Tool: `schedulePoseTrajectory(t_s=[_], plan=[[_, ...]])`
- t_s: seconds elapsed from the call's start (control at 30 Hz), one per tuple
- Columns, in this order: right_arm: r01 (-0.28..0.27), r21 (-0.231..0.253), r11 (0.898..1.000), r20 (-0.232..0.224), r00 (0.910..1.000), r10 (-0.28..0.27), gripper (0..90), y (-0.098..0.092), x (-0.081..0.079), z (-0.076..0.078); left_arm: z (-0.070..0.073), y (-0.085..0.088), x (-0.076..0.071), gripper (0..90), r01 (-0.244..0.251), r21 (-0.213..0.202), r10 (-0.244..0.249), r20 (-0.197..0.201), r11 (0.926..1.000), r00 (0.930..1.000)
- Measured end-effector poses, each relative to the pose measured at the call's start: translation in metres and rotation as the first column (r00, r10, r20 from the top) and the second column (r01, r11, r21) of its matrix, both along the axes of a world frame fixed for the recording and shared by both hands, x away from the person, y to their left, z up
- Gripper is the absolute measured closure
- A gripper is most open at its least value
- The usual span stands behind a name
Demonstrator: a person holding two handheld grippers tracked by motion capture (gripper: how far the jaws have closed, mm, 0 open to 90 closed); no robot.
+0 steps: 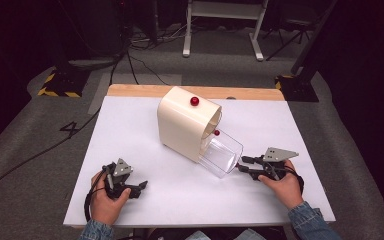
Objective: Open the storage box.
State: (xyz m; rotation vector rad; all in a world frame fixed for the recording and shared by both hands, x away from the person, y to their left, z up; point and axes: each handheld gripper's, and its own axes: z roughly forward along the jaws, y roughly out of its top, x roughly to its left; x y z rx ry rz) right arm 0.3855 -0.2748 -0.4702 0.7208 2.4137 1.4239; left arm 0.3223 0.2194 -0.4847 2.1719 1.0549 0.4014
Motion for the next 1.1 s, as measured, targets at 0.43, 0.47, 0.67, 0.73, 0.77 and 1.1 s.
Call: schedulePoseTrajectory(t_s=[0.43, 0.47, 0.67, 0.73, 0.77, 1.1], plan=[[0.038, 0.060, 0.997, 0.044, 0.9982, -0.040, 57.8, -0.010, 0.000, 0.035, 0.000, 0.000, 0.000, 17.0, 0.000, -0.001, 0.000, -0.001, 1.0000, 1.0000], [0.032, 0.064, 0.997, 0.048, 0.9982, -0.036, 57.8, -0.009, 0.000, 0.040, 0.000, 0.000, 0.000, 17.0, -0.002, -0.003, 0.002, -0.002, 1.0000, 1.0000], [0.004, 0.082, 0.997, 0.088, 0.9960, -0.011, 58.0, 0.004, 0.003, 0.066, 0.000, 0.000, 0.000, 17.0, -0.002, -0.005, 0.002, -0.002, 1.0000, 1.0000], [-0.007, 0.081, 0.997, 0.100, 0.9950, -0.001, 58.0, 0.010, 0.004, 0.074, 0.000, 0.000, 0.000, 17.0, 0.000, 0.001, 0.000, 0.001, 1.0000, 1.0000], [-0.016, 0.084, 0.996, 0.106, 0.9943, 0.007, 58.1, 0.013, 0.005, 0.078, 0.000, 0.000, 0.000, 17.0, 0.000, 0.000, 0.000, 0.001, 1.0000, 1.0000], [-0.073, 0.086, 0.994, 0.134, 0.9891, 0.061, 59.9, 0.047, 0.019, 0.097, 0.000, 0.000, 0.000, 17.0, 0.000, 0.000, 0.000, 0.002, 1.0000, 1.0000]])
